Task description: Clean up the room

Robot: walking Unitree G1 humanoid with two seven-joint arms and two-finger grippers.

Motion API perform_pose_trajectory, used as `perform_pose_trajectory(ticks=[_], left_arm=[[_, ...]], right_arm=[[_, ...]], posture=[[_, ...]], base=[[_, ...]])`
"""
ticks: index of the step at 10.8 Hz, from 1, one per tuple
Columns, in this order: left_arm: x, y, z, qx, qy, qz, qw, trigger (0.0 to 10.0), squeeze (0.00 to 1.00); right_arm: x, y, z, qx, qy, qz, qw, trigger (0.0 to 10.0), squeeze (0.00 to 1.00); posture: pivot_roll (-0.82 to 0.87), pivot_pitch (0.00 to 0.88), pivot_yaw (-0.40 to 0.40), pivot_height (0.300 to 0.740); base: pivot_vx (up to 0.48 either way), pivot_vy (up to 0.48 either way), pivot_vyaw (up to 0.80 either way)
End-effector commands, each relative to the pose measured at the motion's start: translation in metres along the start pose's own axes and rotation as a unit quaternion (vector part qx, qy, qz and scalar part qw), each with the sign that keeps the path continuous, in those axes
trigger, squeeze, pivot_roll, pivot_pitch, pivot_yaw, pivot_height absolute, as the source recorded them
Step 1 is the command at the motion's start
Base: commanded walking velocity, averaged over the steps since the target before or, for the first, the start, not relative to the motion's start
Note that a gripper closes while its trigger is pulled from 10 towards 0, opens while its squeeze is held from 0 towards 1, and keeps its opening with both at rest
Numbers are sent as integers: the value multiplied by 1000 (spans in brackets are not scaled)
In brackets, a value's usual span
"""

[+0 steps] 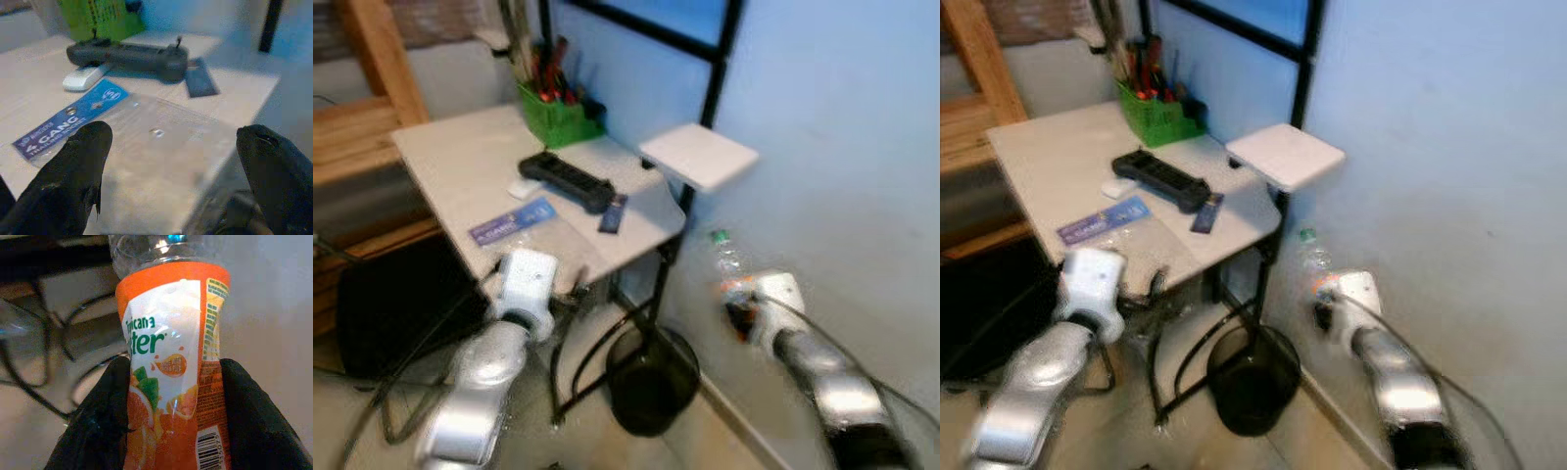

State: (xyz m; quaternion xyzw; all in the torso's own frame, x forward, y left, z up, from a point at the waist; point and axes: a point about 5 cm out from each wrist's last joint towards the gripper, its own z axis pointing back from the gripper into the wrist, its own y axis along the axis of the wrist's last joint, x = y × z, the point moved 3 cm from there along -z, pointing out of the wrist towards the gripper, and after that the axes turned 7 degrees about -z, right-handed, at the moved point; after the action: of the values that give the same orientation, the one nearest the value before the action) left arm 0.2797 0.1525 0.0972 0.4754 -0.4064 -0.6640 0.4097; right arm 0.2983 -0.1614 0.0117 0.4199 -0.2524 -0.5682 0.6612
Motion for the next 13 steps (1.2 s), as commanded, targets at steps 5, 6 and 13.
perform_pose_trajectory(ticks=[5, 6, 13], left_arm=[[9, 7, -1, 14, -16, 1, 1000, 10000, 0], [11, 8, 0, 20, -26, -3, 999, 10000, 0], [57, 15, 20, 15, -355, -77, 932, 10000, 0]], right_arm=[[13, 2, 4, -3, -10, 19, 1000, 10000, 0], [12, 2, 2, -7, -8, 26, 1000, 10000, 0], [4, -30, -28, -169, 21, 209, 963, 10000, 0]], posture=[[92, 0, -49, 740], [95, 0, -51, 740], [95, 0, -61, 740]], base=[[277, 0, -158], [0, 0, 0], [0, 0, 0]])
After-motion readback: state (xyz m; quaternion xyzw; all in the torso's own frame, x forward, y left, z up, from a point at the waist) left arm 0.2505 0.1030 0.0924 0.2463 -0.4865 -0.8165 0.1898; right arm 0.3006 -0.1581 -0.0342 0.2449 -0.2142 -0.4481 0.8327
